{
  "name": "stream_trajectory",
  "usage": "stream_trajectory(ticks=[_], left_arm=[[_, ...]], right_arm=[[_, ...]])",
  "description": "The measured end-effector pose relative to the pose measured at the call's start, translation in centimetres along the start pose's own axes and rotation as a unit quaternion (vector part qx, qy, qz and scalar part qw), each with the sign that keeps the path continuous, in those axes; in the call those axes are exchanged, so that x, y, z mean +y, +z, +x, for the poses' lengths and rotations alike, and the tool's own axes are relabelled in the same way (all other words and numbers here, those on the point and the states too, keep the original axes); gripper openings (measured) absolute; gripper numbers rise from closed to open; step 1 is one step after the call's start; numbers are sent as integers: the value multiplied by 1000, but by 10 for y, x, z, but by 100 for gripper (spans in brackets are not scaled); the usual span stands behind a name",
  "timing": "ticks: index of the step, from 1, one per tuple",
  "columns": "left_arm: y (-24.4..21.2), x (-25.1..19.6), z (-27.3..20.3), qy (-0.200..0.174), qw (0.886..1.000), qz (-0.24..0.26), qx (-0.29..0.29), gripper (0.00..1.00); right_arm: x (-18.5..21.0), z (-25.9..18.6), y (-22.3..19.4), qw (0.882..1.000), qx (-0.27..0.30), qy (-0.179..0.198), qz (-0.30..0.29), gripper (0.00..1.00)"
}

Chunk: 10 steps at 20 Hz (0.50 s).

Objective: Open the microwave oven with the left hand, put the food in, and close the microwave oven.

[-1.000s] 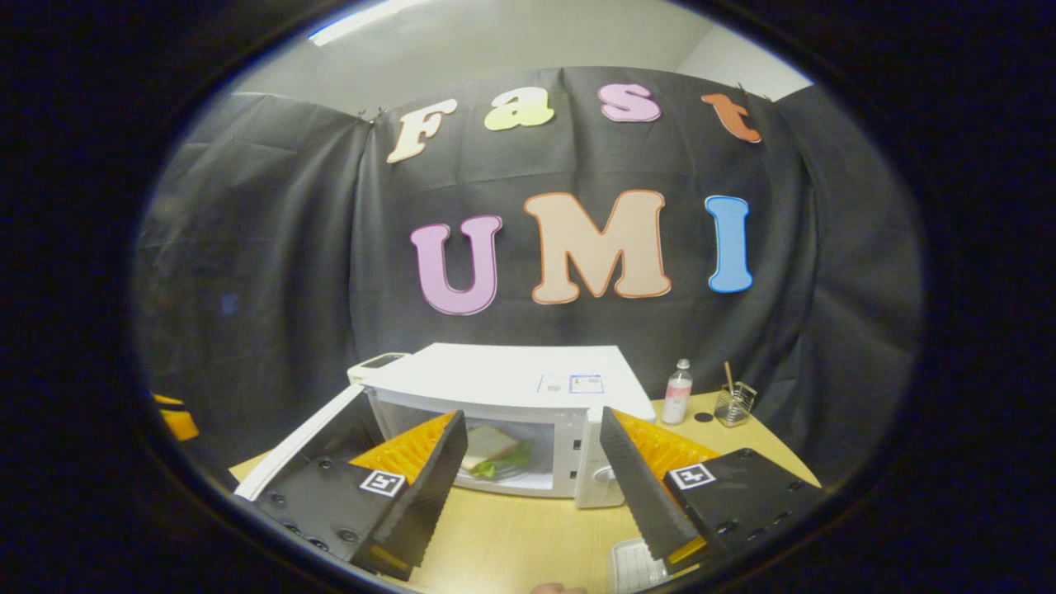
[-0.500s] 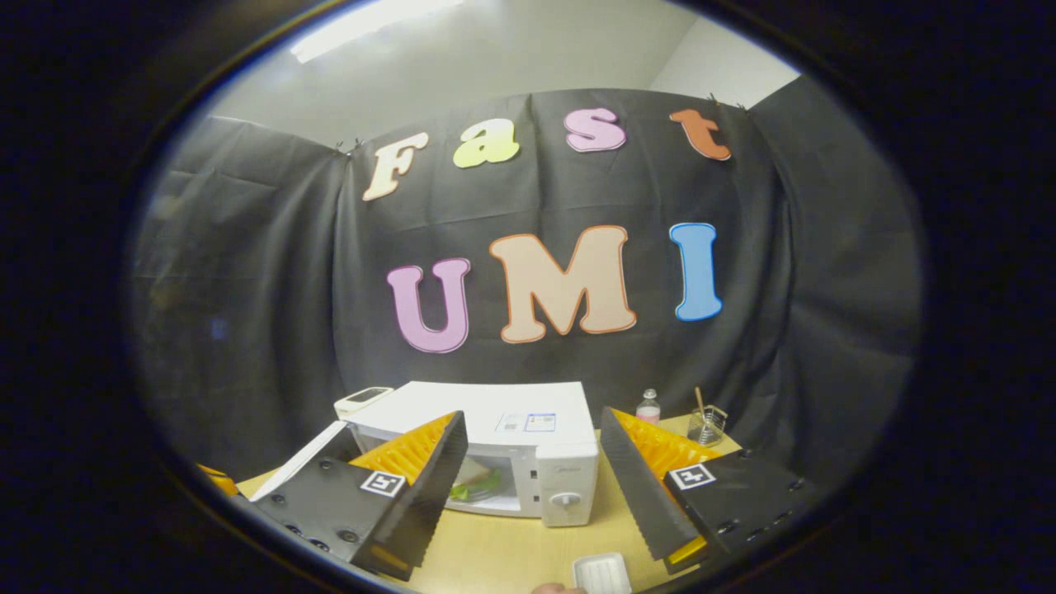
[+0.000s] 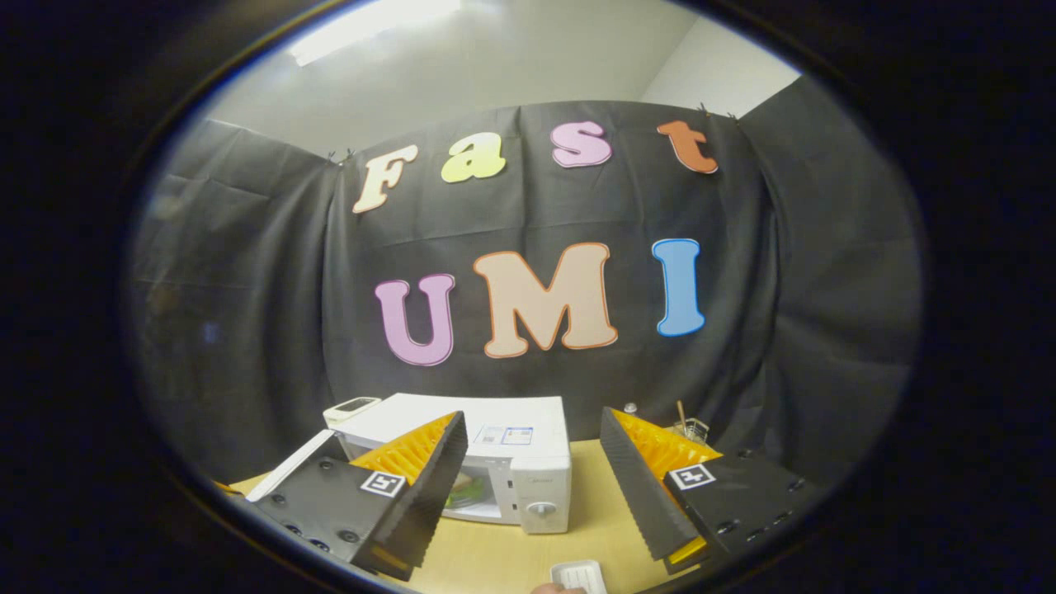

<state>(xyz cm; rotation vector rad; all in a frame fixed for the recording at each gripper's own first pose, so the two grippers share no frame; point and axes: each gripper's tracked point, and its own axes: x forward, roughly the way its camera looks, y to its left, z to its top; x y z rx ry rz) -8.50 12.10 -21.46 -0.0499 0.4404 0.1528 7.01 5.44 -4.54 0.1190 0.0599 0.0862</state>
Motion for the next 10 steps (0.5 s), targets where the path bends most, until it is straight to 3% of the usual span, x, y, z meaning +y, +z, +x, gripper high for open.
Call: stream_trajectory(ticks=[3, 4, 5, 6, 7, 10], left_arm=[[1, -10, 3, -10, 1000, 24, -4, 0], [2, -16, 5, -17, 1000, 26, -4, 0], [3, -22, 7, -25, 999, 27, -3, 0], [4, -29, 9, -31, 999, 30, -4, 0], [6, -36, 12, -36, 999, 33, -4, 0], [9, -50, 22, -45, 998, 37, -3, 0]], right_arm=[[-5, -3, -1, 1000, 2, -4, 2, 91], [-7, -4, 0, 1000, 1, -6, 2, 99], [-9, -5, 2, 1000, 1, -7, 1, 99], [-11, -6, 2, 1000, 2, -8, 0, 91], [-13, -7, 1, 1000, 5, -8, -1, 99], [-21, -11, 3, 1000, 5, -14, -1, 99]])
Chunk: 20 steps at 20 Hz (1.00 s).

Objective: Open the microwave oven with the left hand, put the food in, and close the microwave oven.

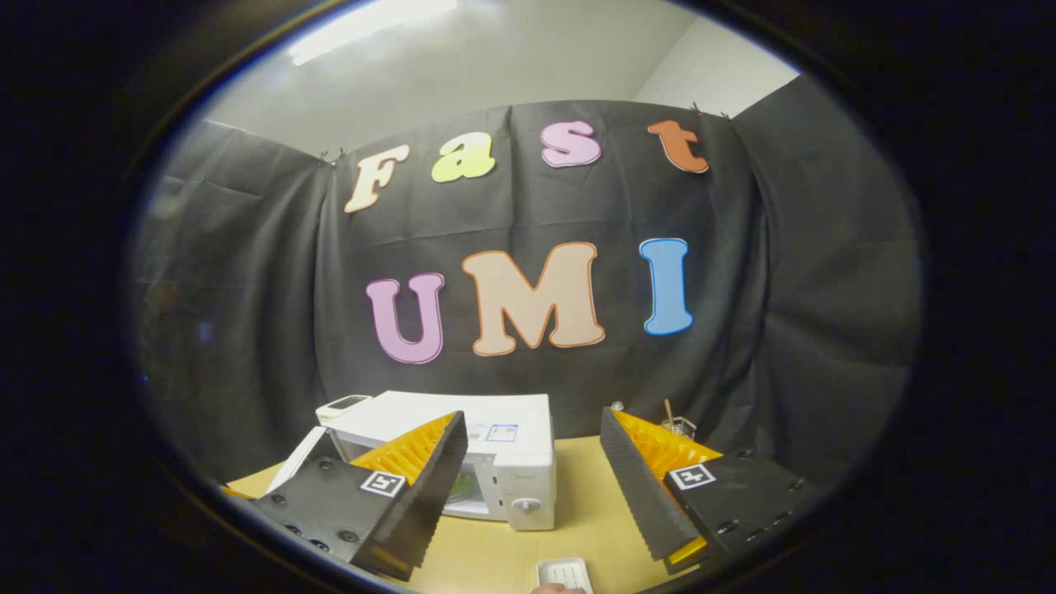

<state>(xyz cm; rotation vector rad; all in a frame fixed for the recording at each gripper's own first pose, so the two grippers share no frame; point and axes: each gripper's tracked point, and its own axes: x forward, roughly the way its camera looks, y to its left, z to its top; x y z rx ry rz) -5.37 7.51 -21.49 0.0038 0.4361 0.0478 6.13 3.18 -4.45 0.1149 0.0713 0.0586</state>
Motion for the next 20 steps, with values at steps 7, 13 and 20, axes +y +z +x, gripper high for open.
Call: stream_trajectory(ticks=[7, 13, 20], left_arm=[[12, -35, 22, -33, 999, 14, -3, 1], [14, -61, 38, -58, 998, 24, 5, 1], [25, -89, 64, -73, 997, 31, 7, 1]], right_arm=[[-19, -8, 7, 1000, -7, -10, -6, 99], [-40, -11, 6, 1000, -4, -23, -16, 99], [-52, -13, 6, 999, -4, -20, -37, 91]])
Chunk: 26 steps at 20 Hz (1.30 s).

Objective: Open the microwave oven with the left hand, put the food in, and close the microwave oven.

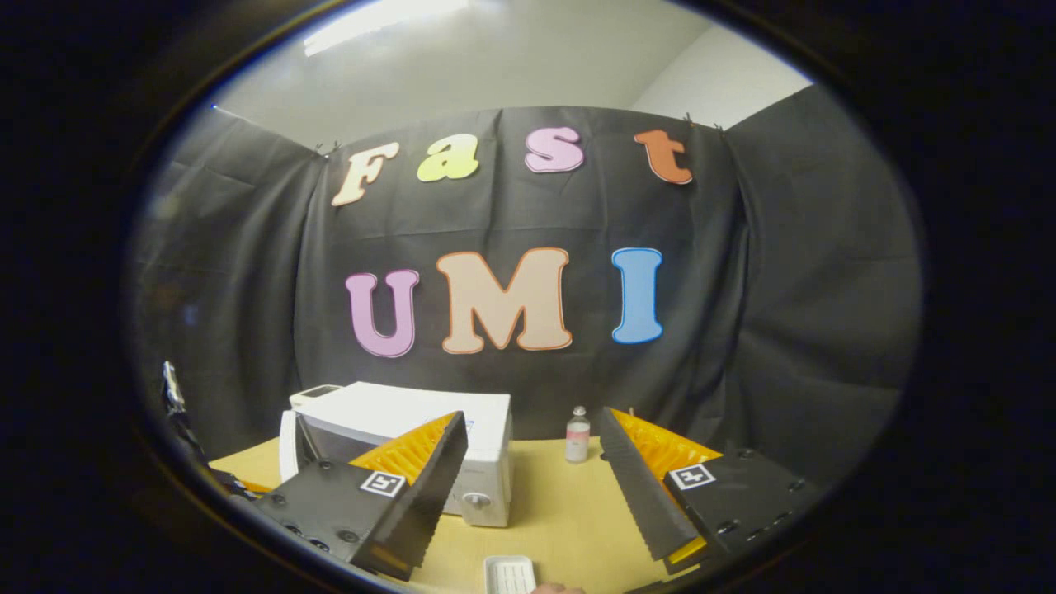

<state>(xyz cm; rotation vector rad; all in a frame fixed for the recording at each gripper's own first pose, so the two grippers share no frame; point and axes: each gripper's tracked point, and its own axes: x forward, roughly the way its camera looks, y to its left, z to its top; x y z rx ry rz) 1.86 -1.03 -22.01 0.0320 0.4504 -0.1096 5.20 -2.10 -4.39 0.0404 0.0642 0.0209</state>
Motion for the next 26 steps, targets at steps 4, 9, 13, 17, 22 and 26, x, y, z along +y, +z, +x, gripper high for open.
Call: stream_trajectory(ticks=[4, 9, 13, 17, 22, 26], left_arm=[[9, -12, 14, -9, 1000, 0, -2, 1], [14, -30, 37, -30, 1000, 3, 3, 1], [29, -35, 59, -35, 999, 8, -5, 0], [37, -41, 79, -42, 999, 6, -7, 0], [42, -53, 98, -55, 998, -17, -3, 1], [50, -54, 115, -55, 998, -27, -5, 1]], right_arm=[[-4, 3, 2, 1000, -2, 1, -1, 91], [-6, 10, 3, 1000, -3, 1, 6, 91], [-7, 16, 4, 1000, -4, 2, 7, 91], [-8, 21, 6, 1000, -3, 4, 6, 91], [-12, 25, 8, 1000, -5, 2, -5, 91], [-15, 27, 10, 1000, -5, 2, -2, 91]])
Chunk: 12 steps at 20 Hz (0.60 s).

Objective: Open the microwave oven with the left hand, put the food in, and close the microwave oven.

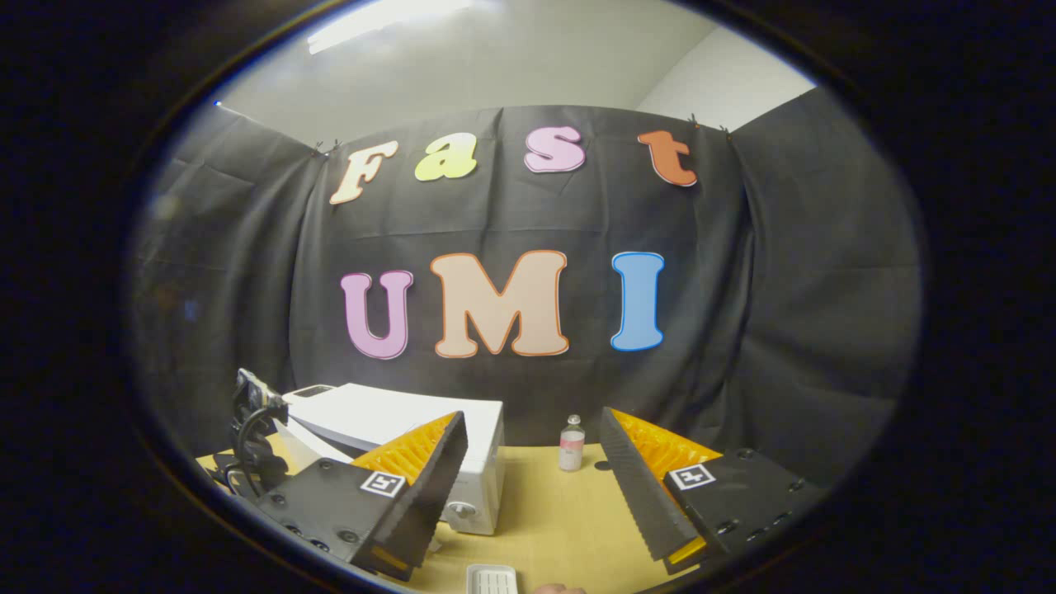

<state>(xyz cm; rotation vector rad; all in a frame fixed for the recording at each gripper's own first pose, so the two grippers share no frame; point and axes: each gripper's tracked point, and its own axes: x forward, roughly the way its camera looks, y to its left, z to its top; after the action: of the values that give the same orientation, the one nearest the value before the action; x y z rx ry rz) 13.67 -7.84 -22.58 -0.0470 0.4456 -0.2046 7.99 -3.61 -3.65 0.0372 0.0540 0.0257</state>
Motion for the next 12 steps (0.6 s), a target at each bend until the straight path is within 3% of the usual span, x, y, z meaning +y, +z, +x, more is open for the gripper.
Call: stream_trajectory(ticks=[12], left_arm=[[12, 1, 32, 3, 1000, -22, 1, 1]], right_arm=[[-3, 1, 2, 1000, -2, 0, -12, 91]])
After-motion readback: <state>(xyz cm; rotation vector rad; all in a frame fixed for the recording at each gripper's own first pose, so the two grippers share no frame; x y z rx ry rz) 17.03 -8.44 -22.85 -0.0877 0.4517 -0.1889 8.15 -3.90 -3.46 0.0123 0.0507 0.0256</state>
